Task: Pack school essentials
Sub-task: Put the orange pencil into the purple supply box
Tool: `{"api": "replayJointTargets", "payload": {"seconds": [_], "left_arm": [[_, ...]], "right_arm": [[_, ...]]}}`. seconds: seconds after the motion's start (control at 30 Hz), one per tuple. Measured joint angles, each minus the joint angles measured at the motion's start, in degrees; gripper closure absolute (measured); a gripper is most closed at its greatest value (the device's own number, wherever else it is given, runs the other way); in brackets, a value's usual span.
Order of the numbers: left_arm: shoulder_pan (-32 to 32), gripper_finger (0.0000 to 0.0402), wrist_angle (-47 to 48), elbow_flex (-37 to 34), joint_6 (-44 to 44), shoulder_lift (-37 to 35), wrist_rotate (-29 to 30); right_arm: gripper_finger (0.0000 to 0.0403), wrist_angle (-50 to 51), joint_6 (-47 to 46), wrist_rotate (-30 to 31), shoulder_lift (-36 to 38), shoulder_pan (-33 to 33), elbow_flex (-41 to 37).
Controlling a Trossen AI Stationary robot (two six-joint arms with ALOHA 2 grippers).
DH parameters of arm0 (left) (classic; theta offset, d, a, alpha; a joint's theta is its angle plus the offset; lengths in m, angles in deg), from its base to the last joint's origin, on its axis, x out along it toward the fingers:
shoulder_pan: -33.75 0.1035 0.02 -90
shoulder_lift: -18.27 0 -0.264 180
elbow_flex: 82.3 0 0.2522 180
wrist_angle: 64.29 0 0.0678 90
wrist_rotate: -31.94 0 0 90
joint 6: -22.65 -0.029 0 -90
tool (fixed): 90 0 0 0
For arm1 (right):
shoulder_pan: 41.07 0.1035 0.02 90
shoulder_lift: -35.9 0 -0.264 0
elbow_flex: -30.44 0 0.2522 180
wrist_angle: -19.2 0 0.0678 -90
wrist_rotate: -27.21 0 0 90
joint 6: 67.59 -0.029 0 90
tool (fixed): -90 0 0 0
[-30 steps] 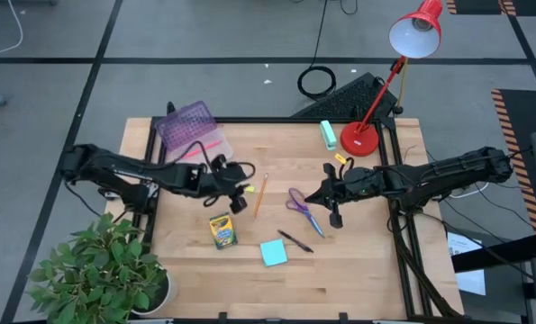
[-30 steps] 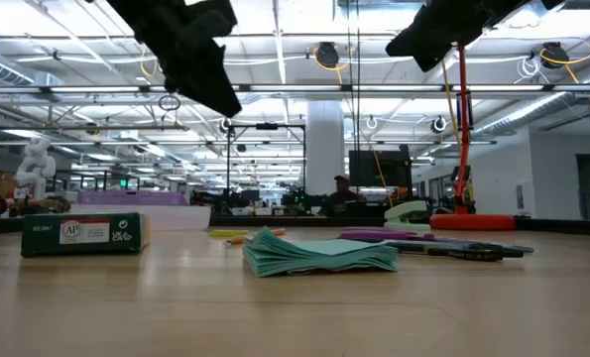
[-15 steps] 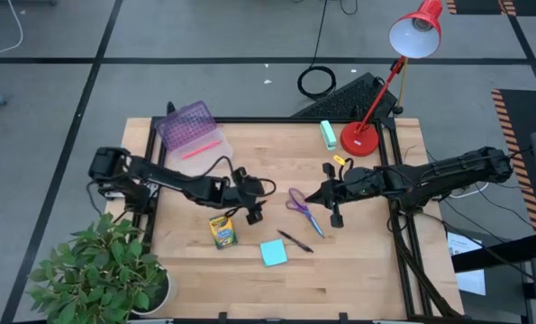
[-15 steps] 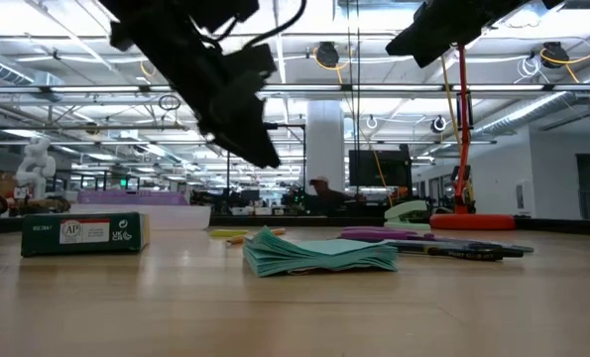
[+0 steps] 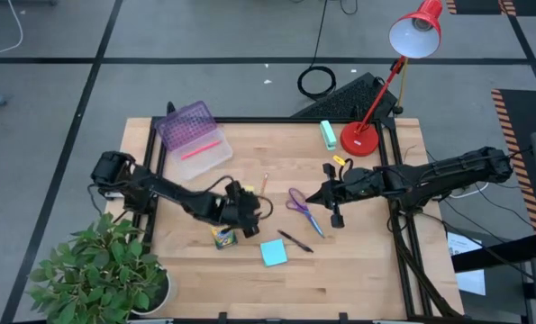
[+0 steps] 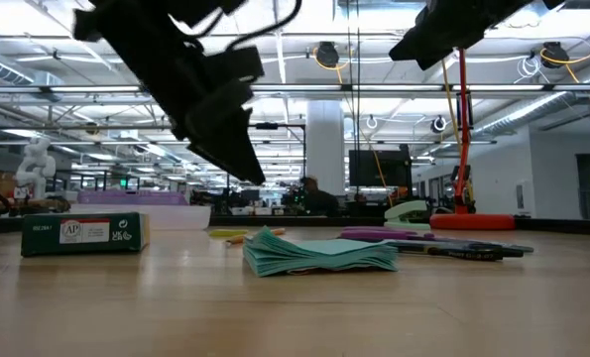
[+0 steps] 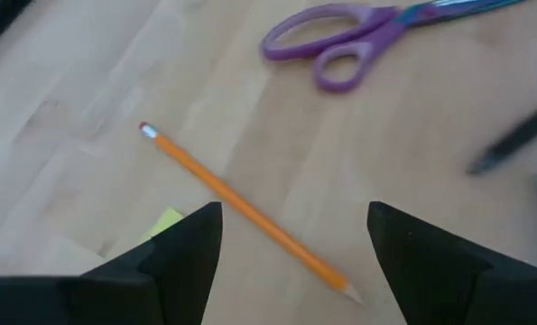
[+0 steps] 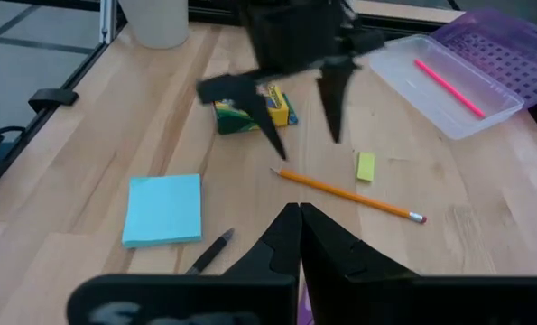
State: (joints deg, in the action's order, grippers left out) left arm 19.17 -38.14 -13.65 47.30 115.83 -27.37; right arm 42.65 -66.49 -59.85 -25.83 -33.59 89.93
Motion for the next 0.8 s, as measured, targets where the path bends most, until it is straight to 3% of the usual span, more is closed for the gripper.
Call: {"api": "replayJointTargets", "payload": {"seconds": [0.17, 0.37, 0.5, 0.67, 0.8], "left_arm": [[-4.48, 0.0119, -0.54, -0.02, 4.61, 0.00, 6.98], [-6.98, 0.0119, -4.39, 0.44, 9.03, 4.15, 10.50], [-5.82, 0.0119, -3.95, 2.54, 14.97, 6.99, 10.99], [-3.97, 0.0119, -3.31, 6.33, 18.58, 10.98, 7.29], [-3.46, 0.0119, 3.31, 9.90, 21.34, 14.80, 7.07]], "right_arm": [[0.0403, -0.36, -2.79, 0.00, 0.00, 0.00, 0.00], [0.0403, -0.48, -3.39, 0.00, 0.00, 0.00, 0.00], [0.0403, -0.84, -3.26, 0.00, 0.02, 0.00, 0.00], [0.0403, -1.51, -3.02, 0.01, 0.02, 0.00, 0.00], [0.0403, -1.78, -3.01, 0.20, -0.01, 0.00, 0.00]]}}
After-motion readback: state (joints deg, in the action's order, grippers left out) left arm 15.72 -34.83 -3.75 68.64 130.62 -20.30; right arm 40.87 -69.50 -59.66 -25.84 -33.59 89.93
